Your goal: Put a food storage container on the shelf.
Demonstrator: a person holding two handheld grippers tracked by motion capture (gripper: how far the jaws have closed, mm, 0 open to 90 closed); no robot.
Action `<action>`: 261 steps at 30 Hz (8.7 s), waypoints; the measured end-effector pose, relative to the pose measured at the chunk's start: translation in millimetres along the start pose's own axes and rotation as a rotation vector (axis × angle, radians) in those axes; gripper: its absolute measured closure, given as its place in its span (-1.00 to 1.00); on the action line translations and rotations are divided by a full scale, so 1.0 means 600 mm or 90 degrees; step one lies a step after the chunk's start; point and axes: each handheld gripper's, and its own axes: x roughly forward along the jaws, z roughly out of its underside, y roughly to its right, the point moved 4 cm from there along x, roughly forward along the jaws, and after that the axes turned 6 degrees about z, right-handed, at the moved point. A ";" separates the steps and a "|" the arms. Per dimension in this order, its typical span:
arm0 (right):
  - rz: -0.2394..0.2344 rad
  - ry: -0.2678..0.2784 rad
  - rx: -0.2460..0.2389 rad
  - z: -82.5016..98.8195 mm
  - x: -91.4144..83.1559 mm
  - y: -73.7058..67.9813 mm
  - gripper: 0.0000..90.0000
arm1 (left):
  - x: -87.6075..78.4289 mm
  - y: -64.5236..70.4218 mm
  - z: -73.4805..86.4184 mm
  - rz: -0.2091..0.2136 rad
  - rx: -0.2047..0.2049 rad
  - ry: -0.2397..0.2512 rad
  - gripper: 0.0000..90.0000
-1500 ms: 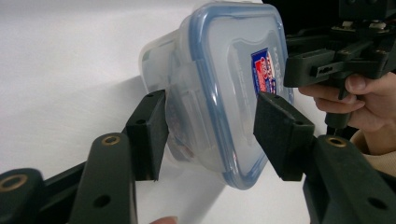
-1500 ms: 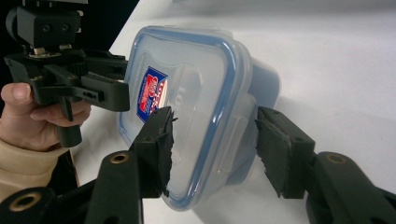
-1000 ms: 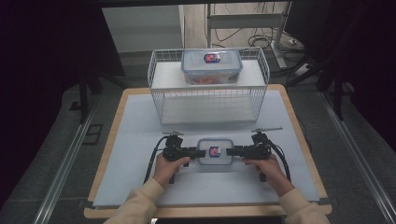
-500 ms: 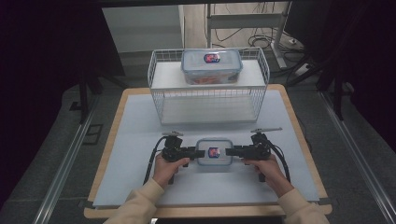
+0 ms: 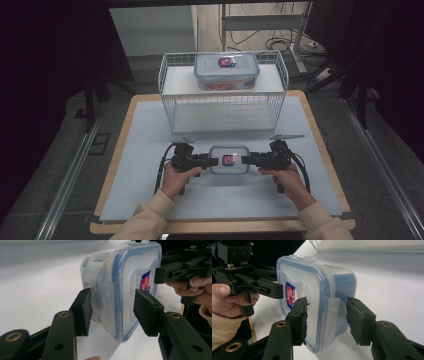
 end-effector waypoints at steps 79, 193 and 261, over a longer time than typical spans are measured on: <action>0.020 0.094 -0.087 -0.198 -0.094 -0.080 0.17 | -0.091 0.073 -0.199 0.001 0.097 0.080 0.13; 0.060 0.130 0.036 -0.470 -0.090 0.004 -0.15 | -0.131 0.000 -0.440 -0.037 0.026 0.150 0.20; -0.001 0.131 0.018 -0.350 -0.122 0.008 -0.18 | -0.137 0.013 -0.327 0.013 0.019 0.119 0.96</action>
